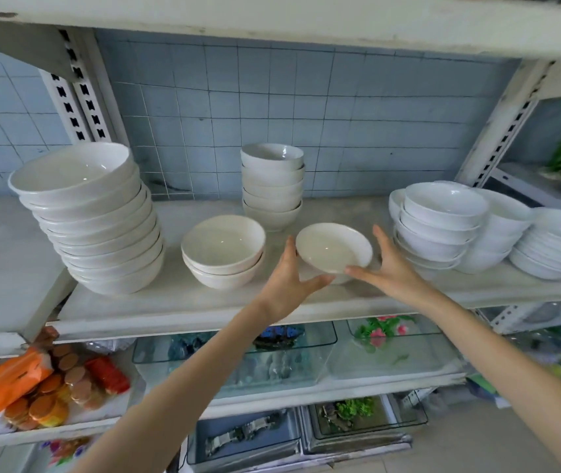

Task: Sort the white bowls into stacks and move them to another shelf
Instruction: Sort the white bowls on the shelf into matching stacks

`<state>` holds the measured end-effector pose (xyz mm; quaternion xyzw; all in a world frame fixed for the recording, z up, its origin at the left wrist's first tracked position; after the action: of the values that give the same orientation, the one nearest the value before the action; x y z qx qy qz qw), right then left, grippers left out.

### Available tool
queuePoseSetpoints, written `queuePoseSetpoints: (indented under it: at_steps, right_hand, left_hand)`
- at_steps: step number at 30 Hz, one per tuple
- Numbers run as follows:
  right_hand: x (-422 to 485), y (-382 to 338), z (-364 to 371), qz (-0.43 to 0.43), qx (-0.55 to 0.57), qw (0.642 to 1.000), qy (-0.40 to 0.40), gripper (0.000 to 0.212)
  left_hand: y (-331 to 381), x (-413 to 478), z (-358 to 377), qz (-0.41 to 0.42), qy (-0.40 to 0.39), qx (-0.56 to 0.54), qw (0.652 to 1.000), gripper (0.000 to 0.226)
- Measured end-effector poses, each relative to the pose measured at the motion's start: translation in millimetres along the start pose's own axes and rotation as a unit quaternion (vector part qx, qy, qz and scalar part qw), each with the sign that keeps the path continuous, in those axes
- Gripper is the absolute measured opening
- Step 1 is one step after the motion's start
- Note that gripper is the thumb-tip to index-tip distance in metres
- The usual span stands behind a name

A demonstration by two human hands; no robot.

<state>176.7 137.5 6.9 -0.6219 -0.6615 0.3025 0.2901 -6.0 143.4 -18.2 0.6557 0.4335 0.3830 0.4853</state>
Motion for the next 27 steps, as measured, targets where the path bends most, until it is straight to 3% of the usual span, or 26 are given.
queuePoseSetpoints:
  at_steps: [2,3,6,9,12,16,22,24,27]
  right_hand:
    - [0,9,2,0.008,0.027,0.999,-0.018,0.125]
    - [0,13,3,0.008,0.045,0.999,-0.029,0.119]
    - [0,15,11,-0.009,0.093,0.995,-0.024,0.079]
    - [1,9,11,-0.020,0.158,0.987,0.017,0.063]
    - [-2,1,4,-0.030,0.224,0.973,0.044,0.068]
    - [-1,-13,-11,-0.014,0.283,0.956,0.076,0.095]
    - [4,-35,-13,-0.028,0.313,0.947,0.063,0.117]
    - [3,-42,-7,-0.033,0.307,0.949,0.060,0.117]
    - [2,-58,2,-0.052,0.322,0.944,0.047,0.089]
  left_hand:
    - [-4,12,2,-0.020,0.001,-0.032,0.999,0.093]
    - [-6,16,2,-0.023,0.002,-0.053,0.998,0.097]
    - [-10,23,2,-0.022,0.005,-0.088,0.996,0.097]
    - [-9,22,-1,-0.037,0.037,-0.130,0.990,0.076]
    - [9,18,-4,-0.024,0.059,-0.147,0.987,0.057]
    - [43,5,-4,0.007,0.040,-0.125,0.991,0.033]
    - [60,-11,-12,0.026,0.062,-0.150,0.986,0.038]
    - [62,-16,-18,0.033,0.081,-0.156,0.984,0.041]
    - [69,-25,-29,0.049,0.112,-0.158,0.980,0.030]
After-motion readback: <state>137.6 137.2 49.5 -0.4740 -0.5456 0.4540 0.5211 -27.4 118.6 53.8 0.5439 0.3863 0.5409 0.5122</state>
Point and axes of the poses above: each hand's wrist, its own x-axis towards the middle knuckle, its own z-axis out of the palm, y = z × x, the point moved 4 cm from there along x, towards the middle knuckle, and after that the axes turned 4 degrees about -x, right-handed, at the moved point
